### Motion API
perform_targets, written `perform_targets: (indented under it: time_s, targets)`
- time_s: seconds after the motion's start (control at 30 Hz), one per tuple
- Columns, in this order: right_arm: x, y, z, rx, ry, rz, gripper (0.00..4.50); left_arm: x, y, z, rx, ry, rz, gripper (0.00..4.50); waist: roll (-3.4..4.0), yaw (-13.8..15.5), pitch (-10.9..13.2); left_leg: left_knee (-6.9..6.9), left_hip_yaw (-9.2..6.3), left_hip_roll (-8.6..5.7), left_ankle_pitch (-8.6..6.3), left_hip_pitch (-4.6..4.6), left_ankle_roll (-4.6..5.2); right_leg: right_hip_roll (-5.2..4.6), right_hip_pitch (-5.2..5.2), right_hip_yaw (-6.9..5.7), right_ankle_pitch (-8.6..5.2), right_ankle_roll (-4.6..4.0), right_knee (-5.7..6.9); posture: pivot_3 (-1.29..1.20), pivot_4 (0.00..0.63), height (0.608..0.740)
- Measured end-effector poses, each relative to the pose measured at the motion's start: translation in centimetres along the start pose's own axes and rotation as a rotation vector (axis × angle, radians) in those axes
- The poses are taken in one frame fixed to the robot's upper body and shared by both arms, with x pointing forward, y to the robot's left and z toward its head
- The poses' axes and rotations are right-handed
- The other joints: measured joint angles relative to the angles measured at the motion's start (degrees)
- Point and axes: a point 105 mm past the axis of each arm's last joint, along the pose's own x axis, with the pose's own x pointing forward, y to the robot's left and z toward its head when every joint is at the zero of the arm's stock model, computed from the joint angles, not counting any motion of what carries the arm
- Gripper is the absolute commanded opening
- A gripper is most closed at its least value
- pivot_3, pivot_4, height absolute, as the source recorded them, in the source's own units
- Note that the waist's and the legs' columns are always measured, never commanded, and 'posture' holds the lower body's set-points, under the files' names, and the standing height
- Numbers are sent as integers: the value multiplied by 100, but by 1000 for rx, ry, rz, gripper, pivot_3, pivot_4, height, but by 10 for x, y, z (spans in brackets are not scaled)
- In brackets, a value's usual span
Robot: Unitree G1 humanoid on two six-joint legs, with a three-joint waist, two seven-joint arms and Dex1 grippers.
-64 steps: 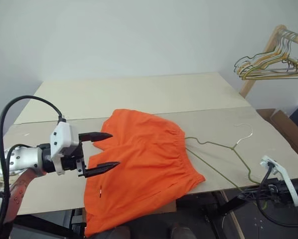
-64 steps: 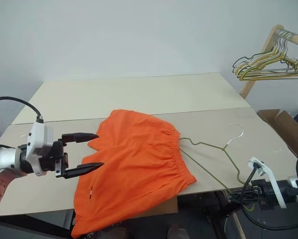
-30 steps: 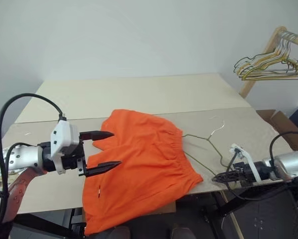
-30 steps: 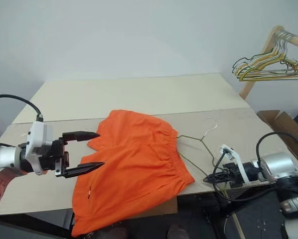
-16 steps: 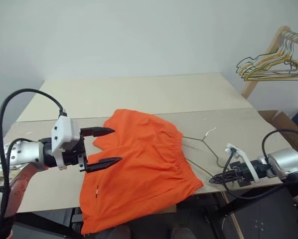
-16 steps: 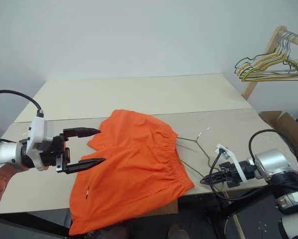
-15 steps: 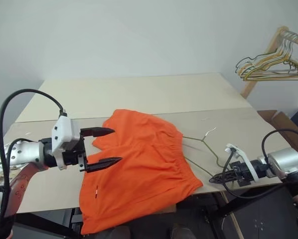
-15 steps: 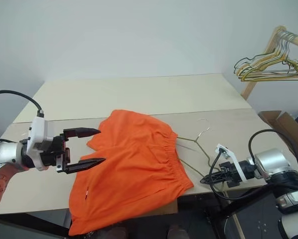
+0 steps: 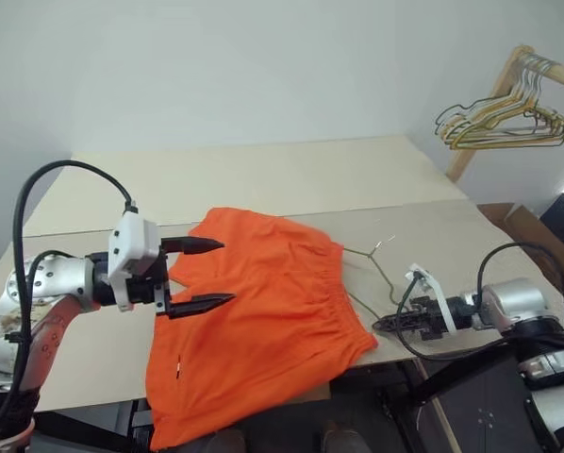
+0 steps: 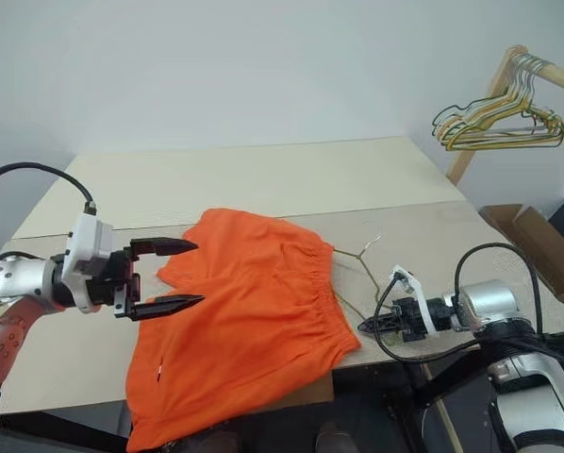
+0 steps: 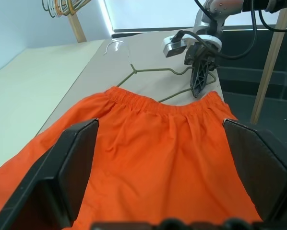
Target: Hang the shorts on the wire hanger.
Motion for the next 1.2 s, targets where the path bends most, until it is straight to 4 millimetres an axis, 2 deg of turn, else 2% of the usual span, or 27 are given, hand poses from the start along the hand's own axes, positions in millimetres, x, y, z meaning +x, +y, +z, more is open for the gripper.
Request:
perform_targets:
  time_s: [0.07, 0.13, 0.23, 0.33, 0.4, 0.47, 0.57, 0.7, 0.9, 1.0, 1.2]
  targets:
    - [-7, 0, 12, -44, -40, -39, 0, -1, 2, 0, 5, -4, 3, 4478, 5, -29, 3, 0, 1, -1, 0, -2, 0, 0, -2, 1, 0, 0, 0, -19, 0, 740]
    - [-19, 8, 33, -175, -68, -96, 0, -2, 4, -1, 6, -2, 10, 4478, 9, -70, 5, 0, 0, 0, 0, -19, 0, 0, -21, 1, 0, 0, 3, -33, 0, 740]
    - [-33, 35, 68, -397, -102, -148, 0, -2, 12, 0, 31, 4, 27, 4478, 9, -115, 5, 0, -3, 3, 0, -46, 0, 2, -53, 1, 1, -1, 10, -33, 0, 740]
    - [-32, 59, 87, -561, -94, -176, 0, -3, 26, 6, 76, 1, 50, 4478, 9, -131, 4, 1, -3, 3, 1, -67, -1, 4, -77, 2, 5, -5, 15, -66, 0, 740]
    - [-28, 75, 96, -679, -64, -186, 0, -6, 42, 13, 125, 0, 82, 4478, 9, -139, 5, 1, -2, 3, 1, -68, -1, 4, -79, 2, 5, -6, 15, -75, 0, 740]
    - [-22, 89, 101, -785, -31, -188, 0, -11, 58, 20, 173, 3, 118, 4478, 9, -161, 4, 2, -2, 3, 1, -69, -1, 4, -77, 1, 5, -5, 13, -75, 0, 740]
    - [-16, 98, 105, -897, 26, -204, 0, -15, 77, 30, 227, 9, 140, 4478, 9, -183, 5, 8, -1, 1, 1, -77, -1, 3, -79, 1, 6, -4, 8, -103, 0, 740]
    - [-10, 113, 109, -1023, 89, -194, 0, -10, 89, 34, 298, 47, 76, 4478, 9, -276, 4, 11, -1, 1, 1, -79, -1, 2, -81, 1, 6, -3, 9, -116, 0, 740]
    - [-7, 125, 115, -1120, 147, -184, 0, 12, 89, 10, 320, 159, -113, 4478, 9, -478, 4, 16, -5, 1, 0, -84, 0, 2, -84, 0, 6, -3, 15, -129, 0, 740]
    - [-6, 126, 113, -1146, 176, -174, 0, 25, 96, -4, 322, 215, -155, 4478, 9, -550, 4, 31, -13, 1, -3, -94, 5, 2, -87, -3, 6, -3, 18, -139, 0, 740]
    - [-7, 126, 110, -1170, 215, -158, 0, 46, 103, -11, 300, 242, -211, 4478, 10, -684, 4, 66, -21, -1, -13, -145, 23, 0, -126, -4, 8, 2, 29, -139, 0, 740]
